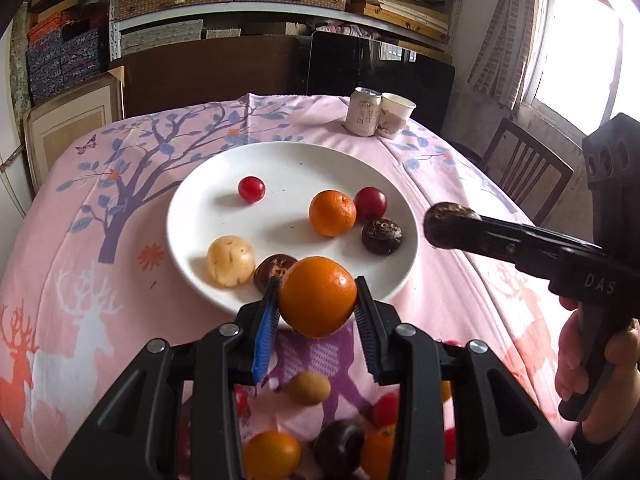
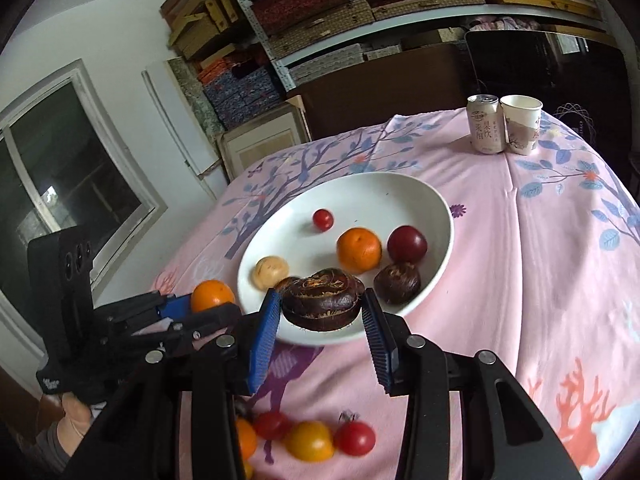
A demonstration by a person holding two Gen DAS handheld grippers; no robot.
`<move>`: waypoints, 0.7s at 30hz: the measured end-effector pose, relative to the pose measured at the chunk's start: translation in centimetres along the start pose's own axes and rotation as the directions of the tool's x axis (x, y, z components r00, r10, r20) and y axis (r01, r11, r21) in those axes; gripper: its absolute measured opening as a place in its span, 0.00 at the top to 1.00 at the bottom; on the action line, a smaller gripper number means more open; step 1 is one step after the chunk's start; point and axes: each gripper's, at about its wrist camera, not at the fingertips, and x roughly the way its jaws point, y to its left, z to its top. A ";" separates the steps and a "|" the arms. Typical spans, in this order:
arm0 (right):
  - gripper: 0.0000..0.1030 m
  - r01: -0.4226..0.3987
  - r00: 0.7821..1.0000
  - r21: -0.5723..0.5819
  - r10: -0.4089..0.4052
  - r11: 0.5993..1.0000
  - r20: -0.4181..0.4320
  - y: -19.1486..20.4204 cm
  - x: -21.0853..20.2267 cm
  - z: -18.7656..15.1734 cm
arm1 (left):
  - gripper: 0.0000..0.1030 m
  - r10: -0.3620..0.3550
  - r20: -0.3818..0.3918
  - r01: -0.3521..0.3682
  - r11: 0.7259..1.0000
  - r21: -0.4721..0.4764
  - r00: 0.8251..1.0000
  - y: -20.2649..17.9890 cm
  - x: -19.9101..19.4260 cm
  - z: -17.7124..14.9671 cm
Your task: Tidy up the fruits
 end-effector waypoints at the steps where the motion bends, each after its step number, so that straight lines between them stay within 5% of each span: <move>1: 0.59 0.001 1.000 0.019 -0.001 1.000 -0.006 -0.5 0.9 0.7 | 0.66 -0.002 -0.013 0.002 1.000 0.002 1.000 -0.1 0.9 0.4; 4: 0.51 -0.006 1.000 0.065 0.006 0.998 -0.008 -1.3 2.3 1.8 | 0.62 -0.001 -0.058 0.001 1.000 0.004 0.998 -0.4 3.4 1.0; 7: 0.45 -0.007 1.000 0.069 0.006 0.998 0.013 -1.5 1.9 1.4 | 0.39 0.004 -0.057 -0.004 1.000 -0.013 0.998 0.1 3.2 0.5; 9: 0.45 0.001 1.000 0.057 -0.002 0.998 0.017 -1.6 1.5 0.7 | 0.35 0.019 -0.026 -0.019 1.000 -0.001 0.999 0.3 1.9 -0.1; 17: 0.44 -0.012 0.999 0.046 0.014 0.999 -0.033 -2.1 -2.2 -6.8 | 0.34 0.028 -0.023 -0.026 0.997 0.073 0.999 0.6 -4.8 -7.6; 21: 0.44 -0.022 0.993 -0.080 0.012 0.997 -0.116 0.1 -3.5 -10.4 | 0.34 0.036 -0.063 -0.030 0.995 0.092 0.997 0.8 -6.6 -11.8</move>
